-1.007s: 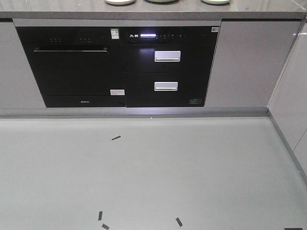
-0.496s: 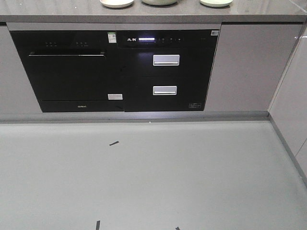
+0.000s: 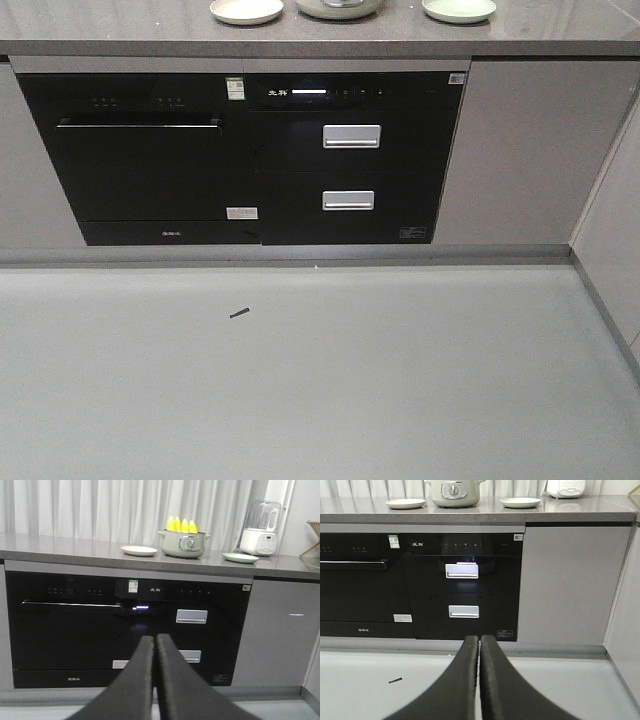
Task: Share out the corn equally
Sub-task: 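Drive the base toward the counter with the steamer pot and plates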
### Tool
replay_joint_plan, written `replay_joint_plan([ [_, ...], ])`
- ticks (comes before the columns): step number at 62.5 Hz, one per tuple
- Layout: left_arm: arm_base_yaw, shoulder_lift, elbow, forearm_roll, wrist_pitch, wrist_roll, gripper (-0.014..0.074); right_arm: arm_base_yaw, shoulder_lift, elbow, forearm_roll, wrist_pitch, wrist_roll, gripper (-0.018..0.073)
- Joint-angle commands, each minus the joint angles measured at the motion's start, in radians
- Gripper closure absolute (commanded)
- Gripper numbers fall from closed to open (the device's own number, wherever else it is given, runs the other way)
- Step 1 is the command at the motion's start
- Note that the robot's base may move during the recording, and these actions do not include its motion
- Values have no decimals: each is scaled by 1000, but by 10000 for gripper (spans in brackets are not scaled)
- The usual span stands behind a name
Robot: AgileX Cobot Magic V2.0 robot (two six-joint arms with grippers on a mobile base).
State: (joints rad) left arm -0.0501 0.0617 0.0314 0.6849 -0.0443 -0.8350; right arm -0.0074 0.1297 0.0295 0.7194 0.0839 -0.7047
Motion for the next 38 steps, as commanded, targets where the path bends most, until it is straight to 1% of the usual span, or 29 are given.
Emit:
replay_joint_plan([
  [1,-4,15,-1,-3,-60,-7,603,1,15,10,0,-58,-2,565],
  [38,-4,15,-1,-3,-60,-7,603,1,15,10,0,-58,-2,565],
])
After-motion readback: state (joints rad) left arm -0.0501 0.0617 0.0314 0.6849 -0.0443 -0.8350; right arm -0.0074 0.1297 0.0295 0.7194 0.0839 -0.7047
